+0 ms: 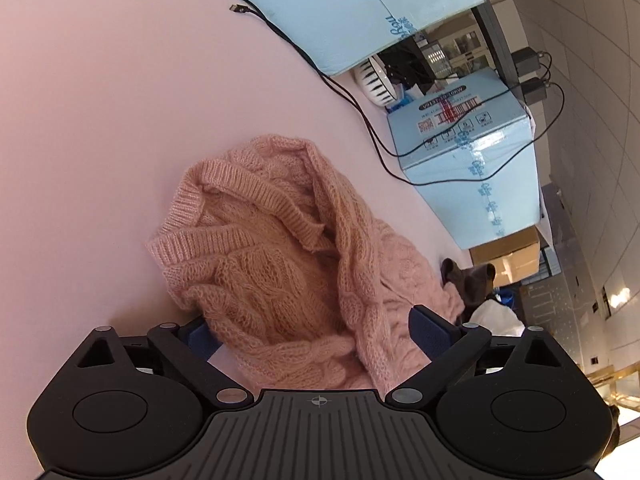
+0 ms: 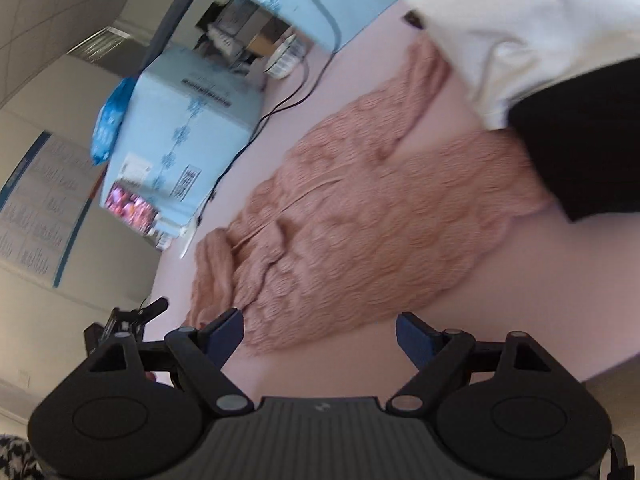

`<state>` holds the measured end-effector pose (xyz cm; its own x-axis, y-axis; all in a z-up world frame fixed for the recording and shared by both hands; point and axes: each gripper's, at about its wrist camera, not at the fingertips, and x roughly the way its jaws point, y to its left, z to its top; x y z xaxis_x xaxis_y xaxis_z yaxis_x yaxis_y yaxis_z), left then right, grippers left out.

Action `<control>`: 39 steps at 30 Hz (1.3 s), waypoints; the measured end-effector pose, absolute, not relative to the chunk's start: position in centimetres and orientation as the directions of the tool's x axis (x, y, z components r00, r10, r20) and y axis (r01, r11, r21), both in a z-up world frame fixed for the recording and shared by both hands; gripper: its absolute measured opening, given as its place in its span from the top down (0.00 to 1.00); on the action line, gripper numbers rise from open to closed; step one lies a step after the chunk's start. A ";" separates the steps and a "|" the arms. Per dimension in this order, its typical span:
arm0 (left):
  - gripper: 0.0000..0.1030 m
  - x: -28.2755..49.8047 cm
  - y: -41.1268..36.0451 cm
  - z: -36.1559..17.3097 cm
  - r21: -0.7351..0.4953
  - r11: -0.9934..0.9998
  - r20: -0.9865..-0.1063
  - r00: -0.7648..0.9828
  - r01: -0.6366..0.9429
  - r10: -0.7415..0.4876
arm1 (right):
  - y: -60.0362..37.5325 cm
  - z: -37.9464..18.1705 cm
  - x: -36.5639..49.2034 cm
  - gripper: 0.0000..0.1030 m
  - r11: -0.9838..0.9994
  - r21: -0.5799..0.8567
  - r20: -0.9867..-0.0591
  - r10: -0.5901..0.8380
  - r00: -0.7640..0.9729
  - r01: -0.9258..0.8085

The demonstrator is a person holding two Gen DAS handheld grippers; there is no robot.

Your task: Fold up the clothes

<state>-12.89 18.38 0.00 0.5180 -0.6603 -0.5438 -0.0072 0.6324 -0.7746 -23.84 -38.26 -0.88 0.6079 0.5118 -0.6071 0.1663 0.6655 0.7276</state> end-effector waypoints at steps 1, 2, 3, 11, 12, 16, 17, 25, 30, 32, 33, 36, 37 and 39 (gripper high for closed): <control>0.39 -13.0 18.6 -0.1 -0.770 0.637 -0.549 0.533 -0.023 -0.644 | -38.5 -1.5 -23.7 0.23 0.660 0.729 -0.603 0.495 0.626 0.180; 0.57 -13.0 18.9 -0.4 -0.768 0.639 -0.554 0.543 -0.041 -0.631 | -38.6 -1.7 -23.8 0.23 0.649 0.738 -0.592 0.490 0.640 0.186; 0.68 -13.0 19.3 -0.7 -0.772 0.632 -0.556 0.545 -0.060 -0.627 | -38.6 -1.8 -23.8 0.23 0.637 0.747 -0.582 0.485 0.653 0.192; 0.91 -13.5 21.1 -1.9 -0.796 0.598 -0.533 0.578 -0.095 -0.618 | -37.9 -2.9 -22.3 0.61 0.668 0.715 -0.540 0.339 0.770 0.208; 0.92 -13.8 21.3 -1.7 -0.785 0.613 -0.535 0.596 -0.087 -0.599 | -37.8 -3.0 -22.0 0.83 0.678 0.703 -0.556 0.332 0.762 0.217; 0.92 -15.4 23.1 -1.5 -0.779 0.616 -0.531 0.642 -0.115 -0.552 | -37.5 -3.2 -21.5 0.87 0.675 0.706 -0.552 0.337 0.762 0.212; 0.92 -15.7 23.7 -1.7 -0.792 0.596 -0.524 0.646 -0.129 -0.556 | -37.1 -3.1 -21.3 0.87 0.686 0.700 -0.552 0.341 0.761 0.200; 0.92 -20.5 25.8 1.3 -0.743 0.656 -0.508 0.752 -0.137 -0.419 | -32.1 -0.7 -17.9 0.88 0.765 0.644 -0.507 0.427 0.749 0.001; 0.93 -23.3 29.1 2.0 -0.705 0.681 -0.526 0.791 -0.201 -0.311 | -30.2 -0.4 -16.4 0.88 0.753 0.655 -0.493 0.485 0.722 -0.059; 0.90 -23.3 29.4 1.4 -0.751 0.640 -0.515 0.752 -0.164 -0.411 | -30.0 -0.4 -16.3 0.87 0.754 0.654 -0.496 0.487 0.719 -0.059; 0.82 -22.9 29.0 1.1 -0.774 0.616 -0.512 0.715 -0.144 -0.476 | -30.2 -0.3 -16.5 0.84 0.752 0.657 -0.492 0.483 0.724 -0.056; 0.38 -21.0 26.9 0.6 -0.767 0.627 -0.548 0.645 -0.133 -0.533 | -31.4 -0.3 -17.5 0.68 0.724 0.689 -0.474 0.486 0.734 -0.035; 0.31 -20.5 26.4 0.5 -0.771 0.626 -0.540 0.643 -0.120 -0.543 | -31.8 -0.3 -17.8 0.60 0.711 0.703 -0.470 0.488 0.735 -0.023; 0.12 -19.7 25.8 0.6 -0.786 0.610 -0.518 0.642 -0.097 -0.565 | -32.7 -0.4 -18.7 0.43 0.684 0.729 -0.450 0.493 0.744 -0.012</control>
